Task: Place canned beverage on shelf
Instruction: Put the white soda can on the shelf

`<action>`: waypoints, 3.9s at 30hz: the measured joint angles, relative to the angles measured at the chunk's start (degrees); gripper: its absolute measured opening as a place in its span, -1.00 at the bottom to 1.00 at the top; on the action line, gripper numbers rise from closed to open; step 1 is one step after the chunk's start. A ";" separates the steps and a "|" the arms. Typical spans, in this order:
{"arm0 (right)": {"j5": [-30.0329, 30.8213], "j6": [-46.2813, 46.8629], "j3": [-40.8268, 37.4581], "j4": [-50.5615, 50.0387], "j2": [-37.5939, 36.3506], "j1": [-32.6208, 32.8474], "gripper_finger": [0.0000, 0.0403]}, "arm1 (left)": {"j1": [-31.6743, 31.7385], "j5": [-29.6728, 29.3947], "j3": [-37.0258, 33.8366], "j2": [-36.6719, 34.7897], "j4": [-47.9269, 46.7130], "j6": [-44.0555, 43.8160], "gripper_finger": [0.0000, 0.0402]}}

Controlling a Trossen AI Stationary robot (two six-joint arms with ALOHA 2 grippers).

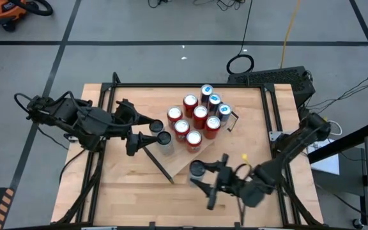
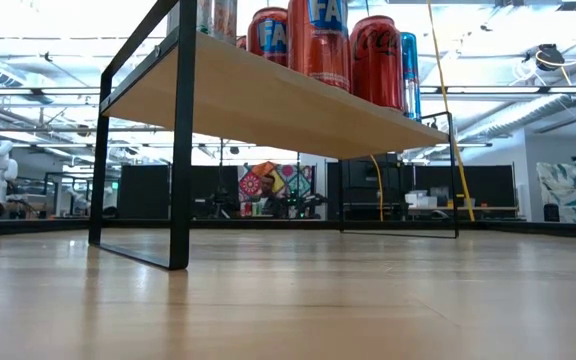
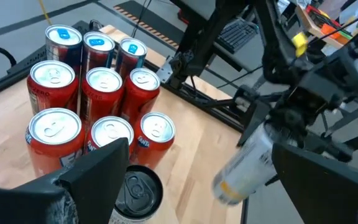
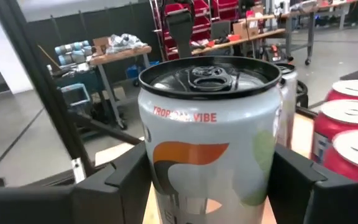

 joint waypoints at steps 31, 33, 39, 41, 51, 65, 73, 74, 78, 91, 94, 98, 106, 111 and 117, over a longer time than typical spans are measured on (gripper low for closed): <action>-8.98 -11.23 0.02 13.15 9.13 -13.15 0.11 | -1.40 0.06 0.00 -0.02 -0.13 -0.05 0.98; -9.49 -11.27 0.04 13.22 9.11 -13.68 0.11 | -1.40 -0.02 0.00 -0.02 -0.13 -0.04 0.98; -9.30 -9.53 0.04 11.03 9.11 -14.05 0.11 | -1.42 -0.06 0.00 -0.02 -0.13 -0.02 0.98; -9.30 -8.34 0.04 9.85 9.11 -14.05 0.11 | -1.40 -0.06 0.00 -0.02 -0.13 0.02 0.98; -9.43 -7.87 0.07 8.93 9.97 -14.47 0.11 | -1.40 -0.25 0.00 -0.02 -0.28 0.46 0.98; -9.25 -5.68 0.11 8.65 11.19 -14.49 0.11 | -1.40 -0.33 0.00 -0.02 -0.57 0.42 0.98; -9.22 -5.70 0.11 8.49 11.19 -15.50 0.11 | -1.40 -0.33 0.00 -0.02 -0.57 0.43 0.98; -9.21 -5.70 0.11 8.49 11.19 -15.61 0.11 | -1.40 -0.33 0.00 -0.02 -0.57 0.41 0.98; -9.23 -5.72 0.11 8.47 11.19 -15.89 0.11 | -1.40 -0.33 0.00 -0.02 -0.56 0.36 0.98; -9.25 -6.57 0.11 8.43 11.19 -15.89 0.29 | -1.42 -0.33 0.00 -0.02 -0.61 0.42 0.98; -9.23 -6.57 0.09 8.43 11.19 -15.89 0.37 | -1.41 -0.33 0.00 -0.02 -0.61 0.44 0.98; -9.10 -6.64 0.09 8.43 10.90 -15.87 0.40 | -1.41 -0.32 0.00 -0.02 -1.36 0.39 0.98; -7.58 -8.71 0.09 8.27 8.74 -14.82 0.41 | -1.42 -1.18 0.00 -0.02 -3.42 0.04 0.98; -7.51 -8.04 0.09 6.63 5.46 -13.19 0.41 | -1.40 -2.43 0.00 -0.02 -4.16 0.06 0.98; -7.57 -2.84 0.11 -2.16 2.19 -12.37 0.39 | -1.38 -3.64 0.00 -0.02 -6.01 0.07 0.98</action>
